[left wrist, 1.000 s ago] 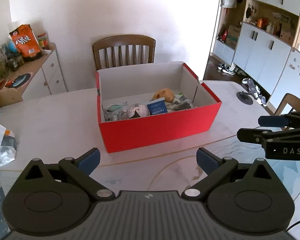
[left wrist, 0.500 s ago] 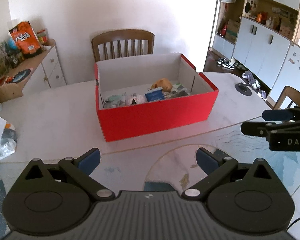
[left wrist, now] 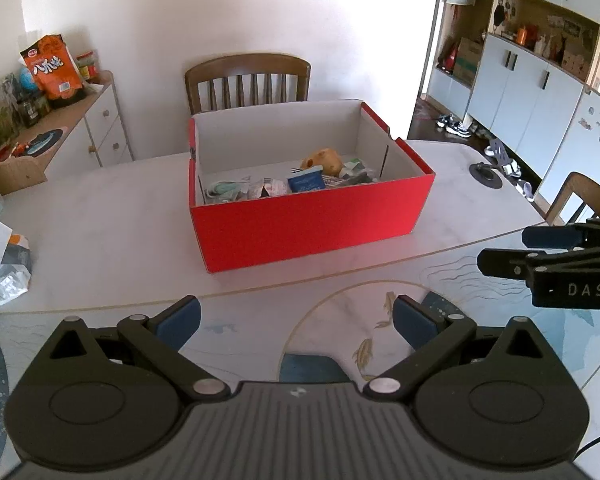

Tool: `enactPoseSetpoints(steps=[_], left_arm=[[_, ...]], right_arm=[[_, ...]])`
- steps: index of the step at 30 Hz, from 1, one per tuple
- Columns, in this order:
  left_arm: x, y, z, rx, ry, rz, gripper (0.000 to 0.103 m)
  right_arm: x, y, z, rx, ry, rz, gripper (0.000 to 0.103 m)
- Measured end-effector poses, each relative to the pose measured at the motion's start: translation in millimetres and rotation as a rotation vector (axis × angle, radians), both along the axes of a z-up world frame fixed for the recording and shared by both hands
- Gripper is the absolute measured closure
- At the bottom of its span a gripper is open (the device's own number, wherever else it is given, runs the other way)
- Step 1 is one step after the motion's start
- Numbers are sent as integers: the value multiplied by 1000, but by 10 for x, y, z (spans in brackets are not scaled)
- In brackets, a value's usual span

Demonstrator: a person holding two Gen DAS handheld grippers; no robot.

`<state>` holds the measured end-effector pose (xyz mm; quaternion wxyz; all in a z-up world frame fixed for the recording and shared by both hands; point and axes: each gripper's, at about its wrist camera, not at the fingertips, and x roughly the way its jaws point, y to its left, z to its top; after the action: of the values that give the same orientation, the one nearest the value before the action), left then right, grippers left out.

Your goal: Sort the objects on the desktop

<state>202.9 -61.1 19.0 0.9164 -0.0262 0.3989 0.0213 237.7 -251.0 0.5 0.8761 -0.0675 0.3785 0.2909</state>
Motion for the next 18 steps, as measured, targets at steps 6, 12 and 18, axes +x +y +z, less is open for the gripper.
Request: enactPoseSetpoints(steps=[6, 12, 18], left_arm=[[7, -7, -26, 5, 6, 5, 0], [26, 11, -69, 2, 14, 11, 0], [26, 40, -103, 3, 18, 19, 0]], right_arm=[[19, -44, -56, -6, 17, -8, 31], [70, -144, -166, -16, 42, -46, 31], [268, -416, -489, -75, 56, -165, 31]])
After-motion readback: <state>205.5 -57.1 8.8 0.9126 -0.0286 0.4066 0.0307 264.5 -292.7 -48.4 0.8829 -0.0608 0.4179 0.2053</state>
